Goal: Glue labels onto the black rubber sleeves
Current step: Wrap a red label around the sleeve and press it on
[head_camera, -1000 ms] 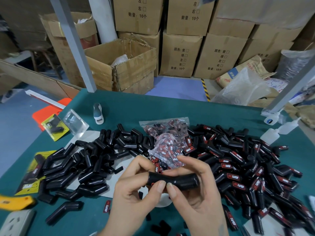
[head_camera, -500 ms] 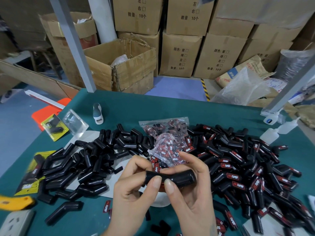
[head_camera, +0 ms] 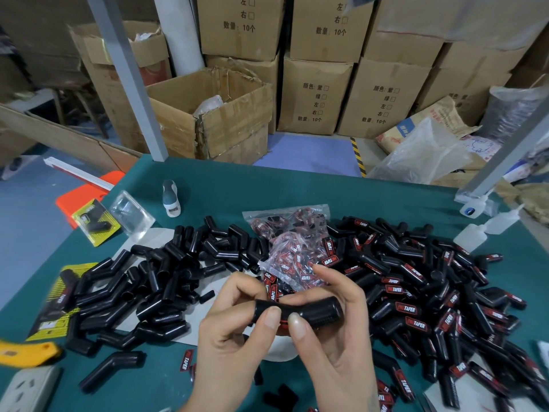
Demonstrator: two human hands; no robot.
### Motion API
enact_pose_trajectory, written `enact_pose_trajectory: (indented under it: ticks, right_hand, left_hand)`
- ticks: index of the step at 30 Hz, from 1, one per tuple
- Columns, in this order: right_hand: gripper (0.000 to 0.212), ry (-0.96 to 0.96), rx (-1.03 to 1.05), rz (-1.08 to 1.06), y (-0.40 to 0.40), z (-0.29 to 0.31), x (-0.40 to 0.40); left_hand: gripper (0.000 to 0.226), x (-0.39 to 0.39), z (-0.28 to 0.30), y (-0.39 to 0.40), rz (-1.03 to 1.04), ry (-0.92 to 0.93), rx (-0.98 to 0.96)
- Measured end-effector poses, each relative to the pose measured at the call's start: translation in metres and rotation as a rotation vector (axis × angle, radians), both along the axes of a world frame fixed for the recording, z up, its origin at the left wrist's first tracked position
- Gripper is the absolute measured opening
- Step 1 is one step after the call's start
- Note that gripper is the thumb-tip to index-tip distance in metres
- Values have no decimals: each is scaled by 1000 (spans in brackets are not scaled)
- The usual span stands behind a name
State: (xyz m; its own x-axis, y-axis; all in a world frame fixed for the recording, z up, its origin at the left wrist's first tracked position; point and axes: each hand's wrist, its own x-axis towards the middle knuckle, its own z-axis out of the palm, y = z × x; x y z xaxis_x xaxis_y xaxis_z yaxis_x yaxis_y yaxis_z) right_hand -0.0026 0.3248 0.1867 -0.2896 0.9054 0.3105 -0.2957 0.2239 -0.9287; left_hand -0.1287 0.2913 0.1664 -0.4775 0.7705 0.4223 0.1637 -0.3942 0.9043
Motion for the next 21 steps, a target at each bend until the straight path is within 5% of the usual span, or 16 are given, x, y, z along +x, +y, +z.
enact_pose_trajectory:
  ticks: [21]
  right_hand:
    - [51, -19, -4, -6, -1, -1, 1]
  left_hand:
    - [59, 0, -6, 0, -6, -31, -11]
